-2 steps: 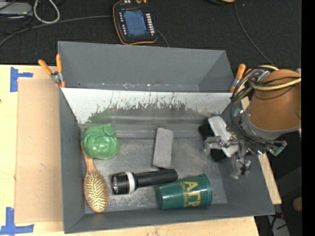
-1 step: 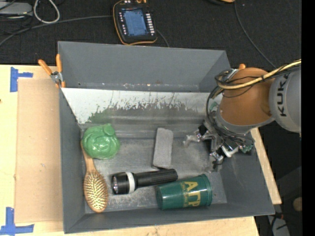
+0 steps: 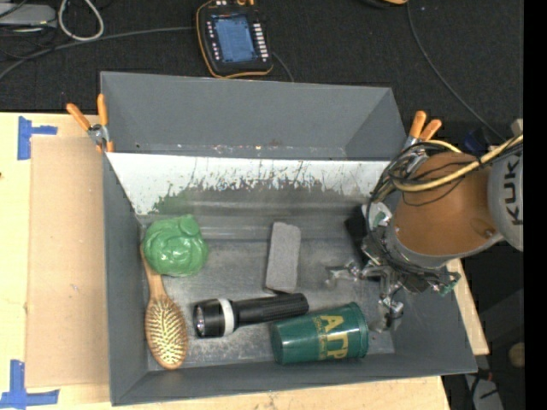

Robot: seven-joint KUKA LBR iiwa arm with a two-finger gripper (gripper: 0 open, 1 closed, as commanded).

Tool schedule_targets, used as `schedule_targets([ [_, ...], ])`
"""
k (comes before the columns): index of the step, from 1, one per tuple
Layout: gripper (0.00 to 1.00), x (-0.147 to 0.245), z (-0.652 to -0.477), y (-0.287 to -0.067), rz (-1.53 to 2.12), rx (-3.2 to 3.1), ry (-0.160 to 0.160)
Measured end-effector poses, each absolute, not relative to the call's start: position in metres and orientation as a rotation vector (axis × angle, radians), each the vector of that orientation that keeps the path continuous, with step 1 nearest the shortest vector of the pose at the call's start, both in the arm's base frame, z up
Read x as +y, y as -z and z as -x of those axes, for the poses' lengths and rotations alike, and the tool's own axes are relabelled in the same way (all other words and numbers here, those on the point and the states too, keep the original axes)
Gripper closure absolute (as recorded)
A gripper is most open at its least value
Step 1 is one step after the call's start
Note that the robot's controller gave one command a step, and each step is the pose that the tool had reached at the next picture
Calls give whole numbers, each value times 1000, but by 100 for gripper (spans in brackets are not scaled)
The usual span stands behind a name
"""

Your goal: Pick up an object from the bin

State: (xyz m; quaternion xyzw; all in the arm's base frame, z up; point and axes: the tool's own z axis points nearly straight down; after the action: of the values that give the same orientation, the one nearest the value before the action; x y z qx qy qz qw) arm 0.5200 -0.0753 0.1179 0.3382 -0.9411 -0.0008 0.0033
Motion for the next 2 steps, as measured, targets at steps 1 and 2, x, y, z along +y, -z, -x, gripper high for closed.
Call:
schedule_targets([
  [1, 0, -63, -558, -83, -357, -3121, 7],
  [2, 0, -47, -522, -71, -912, -3004, 6],
])
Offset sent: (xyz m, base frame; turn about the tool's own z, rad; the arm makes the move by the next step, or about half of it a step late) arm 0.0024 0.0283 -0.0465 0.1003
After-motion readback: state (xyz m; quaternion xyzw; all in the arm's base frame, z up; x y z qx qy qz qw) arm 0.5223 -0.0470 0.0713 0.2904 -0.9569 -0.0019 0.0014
